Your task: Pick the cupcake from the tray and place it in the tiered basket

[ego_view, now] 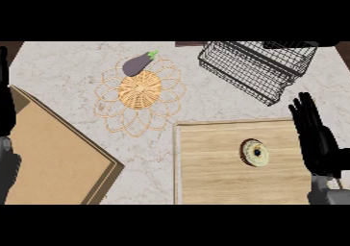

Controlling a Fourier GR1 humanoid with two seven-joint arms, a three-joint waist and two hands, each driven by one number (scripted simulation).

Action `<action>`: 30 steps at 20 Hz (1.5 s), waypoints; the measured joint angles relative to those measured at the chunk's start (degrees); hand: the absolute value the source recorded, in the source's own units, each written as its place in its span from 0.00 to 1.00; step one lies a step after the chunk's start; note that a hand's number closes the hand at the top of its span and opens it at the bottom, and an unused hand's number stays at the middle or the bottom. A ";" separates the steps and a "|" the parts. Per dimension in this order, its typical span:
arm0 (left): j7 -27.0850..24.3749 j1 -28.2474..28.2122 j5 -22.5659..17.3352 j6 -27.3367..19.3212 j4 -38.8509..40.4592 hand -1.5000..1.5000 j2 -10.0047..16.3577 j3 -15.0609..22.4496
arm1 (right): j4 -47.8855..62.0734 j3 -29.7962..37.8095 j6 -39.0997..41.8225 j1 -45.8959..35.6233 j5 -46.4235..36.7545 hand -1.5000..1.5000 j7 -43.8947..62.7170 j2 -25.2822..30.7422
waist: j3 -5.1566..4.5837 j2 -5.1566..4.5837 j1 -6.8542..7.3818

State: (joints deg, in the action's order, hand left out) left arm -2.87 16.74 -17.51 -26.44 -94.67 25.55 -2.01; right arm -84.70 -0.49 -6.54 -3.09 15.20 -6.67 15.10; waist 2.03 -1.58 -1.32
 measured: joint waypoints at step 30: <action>0.18 -12.64 8.45 4.62 9.38 0.50 -4.95 12.14 | -29.86 -0.83 -25.99 30.57 -30.68 0.00 29.69 6.39 | -1.91 1.31 0.85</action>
State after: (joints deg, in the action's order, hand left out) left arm -2.69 4.10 -9.06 -21.82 -85.28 20.60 10.14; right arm -114.56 -1.31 -32.53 27.48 -15.48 23.02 21.49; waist 0.12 -0.27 -0.47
